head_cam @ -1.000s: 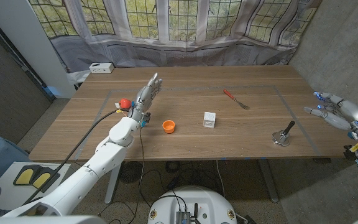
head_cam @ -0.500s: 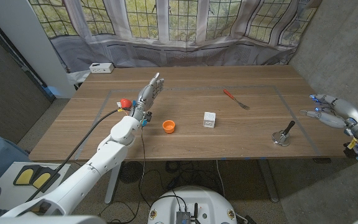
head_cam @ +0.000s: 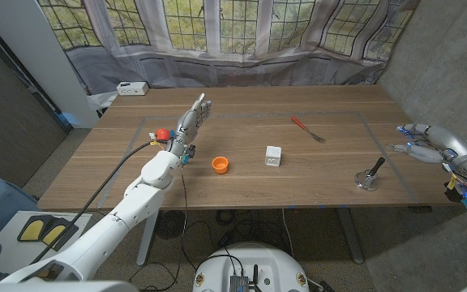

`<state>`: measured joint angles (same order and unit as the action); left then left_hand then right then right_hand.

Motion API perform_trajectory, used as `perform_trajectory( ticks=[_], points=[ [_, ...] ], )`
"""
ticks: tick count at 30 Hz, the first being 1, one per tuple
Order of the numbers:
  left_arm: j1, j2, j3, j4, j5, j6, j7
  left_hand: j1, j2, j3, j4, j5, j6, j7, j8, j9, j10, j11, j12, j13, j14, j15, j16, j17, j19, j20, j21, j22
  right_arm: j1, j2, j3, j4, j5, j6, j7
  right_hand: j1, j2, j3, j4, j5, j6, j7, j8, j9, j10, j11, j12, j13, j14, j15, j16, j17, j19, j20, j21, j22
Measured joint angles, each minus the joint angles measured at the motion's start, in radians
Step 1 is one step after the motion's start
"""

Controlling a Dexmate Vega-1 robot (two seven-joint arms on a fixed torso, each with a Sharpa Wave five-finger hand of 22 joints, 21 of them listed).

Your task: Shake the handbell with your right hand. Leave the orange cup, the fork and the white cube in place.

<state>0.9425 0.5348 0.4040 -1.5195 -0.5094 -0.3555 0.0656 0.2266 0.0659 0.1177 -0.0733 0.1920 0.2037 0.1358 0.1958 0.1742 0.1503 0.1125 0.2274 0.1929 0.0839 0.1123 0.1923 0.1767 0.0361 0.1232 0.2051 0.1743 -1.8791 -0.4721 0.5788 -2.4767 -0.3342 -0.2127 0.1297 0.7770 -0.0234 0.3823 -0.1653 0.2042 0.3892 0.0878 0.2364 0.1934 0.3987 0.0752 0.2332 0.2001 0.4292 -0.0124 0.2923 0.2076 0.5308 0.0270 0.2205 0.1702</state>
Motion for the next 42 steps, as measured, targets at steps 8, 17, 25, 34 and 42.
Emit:
perform_trajectory(
  ticks=[8,17,25,34,42],
  points=[
    [0.001,0.002,-0.008,0.004,-0.008,-0.011,-0.009,0.000,0.000,0.003,-0.003,0.000,0.000,0.000,0.000,0.000,0.000,0.000,-0.003,0.000,0.000,0.000,0.000,0.000,0.000,0.000,0.000,0.000,0.016,-0.048,-0.039,-0.049,-0.096,-0.132,0.056,0.043,-0.011,0.009,-0.009,0.007,0.009,-0.021,0.002,0.000,0.008,-0.024,0.000,0.000,0.007,-0.015,0.000,-0.001,0.013,0.005,0.000,0.000],
    [0.002,0.003,-0.010,0.016,-0.018,-0.016,-0.024,0.005,0.005,0.003,-0.003,0.000,0.006,0.005,0.000,0.000,0.000,0.000,-0.003,0.000,0.004,0.004,0.000,0.000,0.000,0.000,-0.004,0.000,0.053,-0.135,-0.090,-0.092,-0.170,-0.299,0.156,0.066,-0.013,0.016,-0.009,0.008,0.009,-0.031,-0.005,0.000,0.010,-0.036,-0.005,0.002,0.012,-0.024,-0.005,-0.003,0.016,0.002,0.000,0.000],
    [0.001,0.003,-0.010,0.027,-0.027,-0.017,-0.034,0.005,0.005,0.003,-0.003,0.000,0.011,0.000,0.000,0.000,0.009,0.002,-0.003,0.000,0.004,0.004,0.000,0.000,0.000,0.000,-0.006,0.000,0.081,-0.197,-0.120,-0.109,-0.187,-0.384,0.202,0.056,-0.023,0.011,0.006,0.008,0.057,-0.043,0.008,0.005,0.047,-0.043,0.000,0.006,0.037,-0.023,-0.005,0.000,0.030,0.002,0.000,0.000],
    [-0.006,0.000,-0.011,0.040,-0.034,-0.021,-0.044,0.005,0.005,0.003,-0.003,0.000,0.014,0.003,0.000,0.000,0.009,0.002,-0.003,0.000,0.004,0.004,0.000,0.000,0.000,0.000,-0.006,0.000,0.098,-0.254,-0.142,-0.113,-0.194,-0.452,0.232,0.040,-0.025,0.011,0.014,0.015,0.106,-0.070,0.023,0.009,0.055,-0.052,0.004,0.015,0.024,-0.022,-0.017,-0.001,0.030,0.002,-0.008,0.000],
    [-0.007,-0.006,-0.011,0.047,-0.041,-0.029,-0.048,0.005,0.005,0.007,-0.007,0.000,0.014,0.003,0.000,0.000,0.009,0.002,-0.003,0.000,0.004,0.004,0.000,0.000,0.005,0.005,-0.006,0.000,0.111,-0.296,-0.148,-0.101,-0.171,-0.544,0.264,0.069,-0.008,0.019,0.005,0.022,0.076,-0.055,0.003,0.009,0.045,-0.053,-0.001,0.021,0.037,-0.034,-0.017,0.000,0.030,0.002,-0.013,0.000]
  ],
)
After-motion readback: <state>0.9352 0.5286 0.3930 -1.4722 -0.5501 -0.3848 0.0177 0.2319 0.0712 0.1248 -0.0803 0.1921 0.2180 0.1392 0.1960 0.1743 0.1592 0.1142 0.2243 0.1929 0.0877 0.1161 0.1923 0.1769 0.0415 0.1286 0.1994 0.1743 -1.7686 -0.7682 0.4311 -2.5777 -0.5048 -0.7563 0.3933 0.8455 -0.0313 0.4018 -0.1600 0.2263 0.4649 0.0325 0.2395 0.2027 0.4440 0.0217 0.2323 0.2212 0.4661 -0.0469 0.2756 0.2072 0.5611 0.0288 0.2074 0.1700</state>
